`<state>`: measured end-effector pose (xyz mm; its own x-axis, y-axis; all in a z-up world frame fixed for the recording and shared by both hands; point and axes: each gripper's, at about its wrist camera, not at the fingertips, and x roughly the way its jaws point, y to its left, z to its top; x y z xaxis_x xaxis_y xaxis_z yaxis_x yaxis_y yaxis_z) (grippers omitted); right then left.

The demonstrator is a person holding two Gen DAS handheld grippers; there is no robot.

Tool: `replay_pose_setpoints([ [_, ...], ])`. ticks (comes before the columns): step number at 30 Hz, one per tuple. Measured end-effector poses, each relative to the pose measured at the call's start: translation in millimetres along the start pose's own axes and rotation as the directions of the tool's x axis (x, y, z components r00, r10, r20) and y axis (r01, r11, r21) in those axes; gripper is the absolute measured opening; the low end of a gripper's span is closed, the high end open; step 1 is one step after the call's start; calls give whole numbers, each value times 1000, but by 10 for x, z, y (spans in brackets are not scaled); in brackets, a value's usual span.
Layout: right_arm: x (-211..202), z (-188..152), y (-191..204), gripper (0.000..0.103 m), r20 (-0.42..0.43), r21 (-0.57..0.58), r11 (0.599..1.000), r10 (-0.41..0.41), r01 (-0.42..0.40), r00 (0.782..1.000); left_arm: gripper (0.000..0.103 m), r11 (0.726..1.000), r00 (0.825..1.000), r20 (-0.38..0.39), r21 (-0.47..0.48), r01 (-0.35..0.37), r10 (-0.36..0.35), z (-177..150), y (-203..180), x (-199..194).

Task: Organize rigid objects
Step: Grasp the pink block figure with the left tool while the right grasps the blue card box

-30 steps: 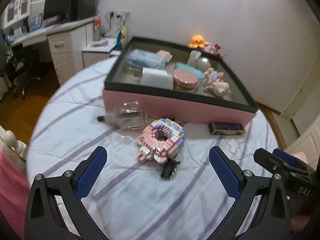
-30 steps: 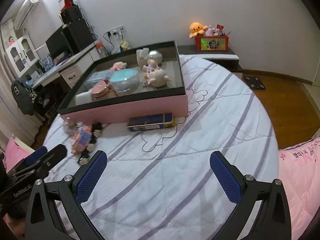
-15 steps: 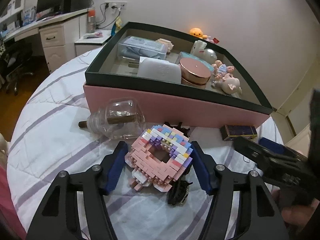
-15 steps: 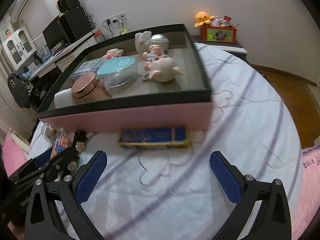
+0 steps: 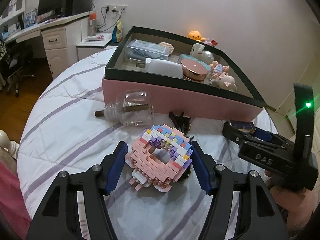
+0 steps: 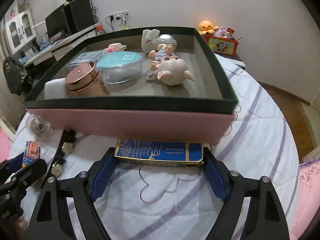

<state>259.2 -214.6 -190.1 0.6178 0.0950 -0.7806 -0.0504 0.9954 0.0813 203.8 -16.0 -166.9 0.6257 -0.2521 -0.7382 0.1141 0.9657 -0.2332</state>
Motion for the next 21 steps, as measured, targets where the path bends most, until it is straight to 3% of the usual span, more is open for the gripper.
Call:
replay_pose_setpoints([
  [11,-549,-180,-12,84,55,12,999,53,-53,997,65,1000,998,60,23,7,-8,-58,-54,-359],
  [21,-860,-112,-40,84,115,16,997,79,-82,990,65,999,994,106,37,8,-12,-52,-102,-615],
])
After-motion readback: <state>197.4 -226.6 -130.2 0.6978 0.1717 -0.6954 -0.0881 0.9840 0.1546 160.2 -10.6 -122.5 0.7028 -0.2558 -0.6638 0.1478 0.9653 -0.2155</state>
